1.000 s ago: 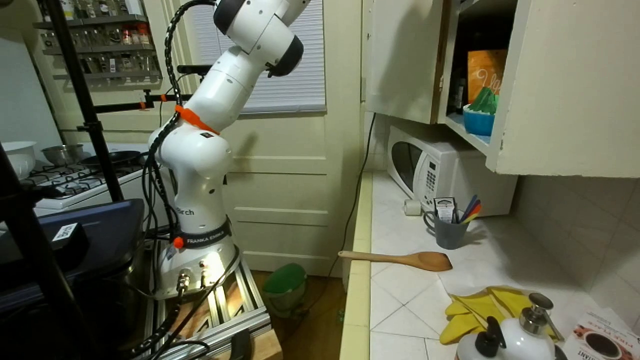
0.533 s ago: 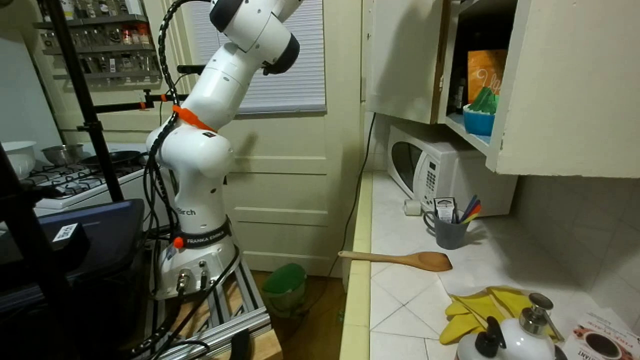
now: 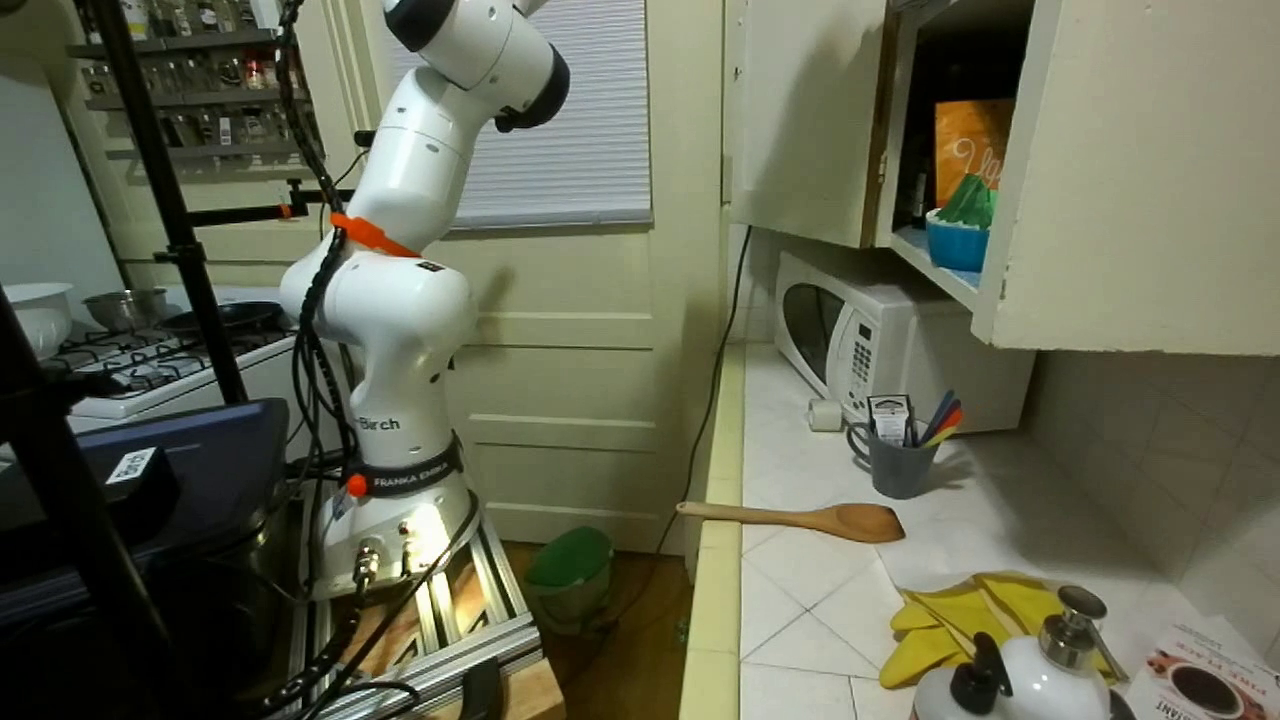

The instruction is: Put the packet in the middle compartment of the top cabinet

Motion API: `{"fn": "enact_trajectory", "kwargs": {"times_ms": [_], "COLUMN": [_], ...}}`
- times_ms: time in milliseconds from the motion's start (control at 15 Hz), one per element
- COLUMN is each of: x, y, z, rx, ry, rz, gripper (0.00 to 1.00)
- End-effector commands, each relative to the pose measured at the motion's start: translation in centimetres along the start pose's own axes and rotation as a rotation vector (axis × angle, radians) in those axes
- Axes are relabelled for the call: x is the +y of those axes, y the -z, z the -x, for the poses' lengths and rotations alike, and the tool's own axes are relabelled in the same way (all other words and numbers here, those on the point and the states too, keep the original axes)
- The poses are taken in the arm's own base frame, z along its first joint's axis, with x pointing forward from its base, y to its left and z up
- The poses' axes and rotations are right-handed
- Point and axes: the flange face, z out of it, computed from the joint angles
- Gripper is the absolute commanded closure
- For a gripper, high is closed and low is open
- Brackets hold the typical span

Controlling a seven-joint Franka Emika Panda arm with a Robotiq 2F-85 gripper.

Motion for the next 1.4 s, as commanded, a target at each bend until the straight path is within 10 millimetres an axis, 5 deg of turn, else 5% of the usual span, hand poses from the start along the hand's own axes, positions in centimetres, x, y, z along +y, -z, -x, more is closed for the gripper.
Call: {"fn": "enact_trajectory", "kwargs": {"times_ms": [0,533,1333], "x": [1.2,-0.4,-2.0], "y": [0.5,-0.6,-6.2], "z": [0.6,1.1,0.0], "rx": [-0.021,-0.026,0.092], "ry": [-0.041,-0.049,-0.092], "rz": [-0.002,-0.071,0.036], "gripper": [0.32,0.95,0.99]}}
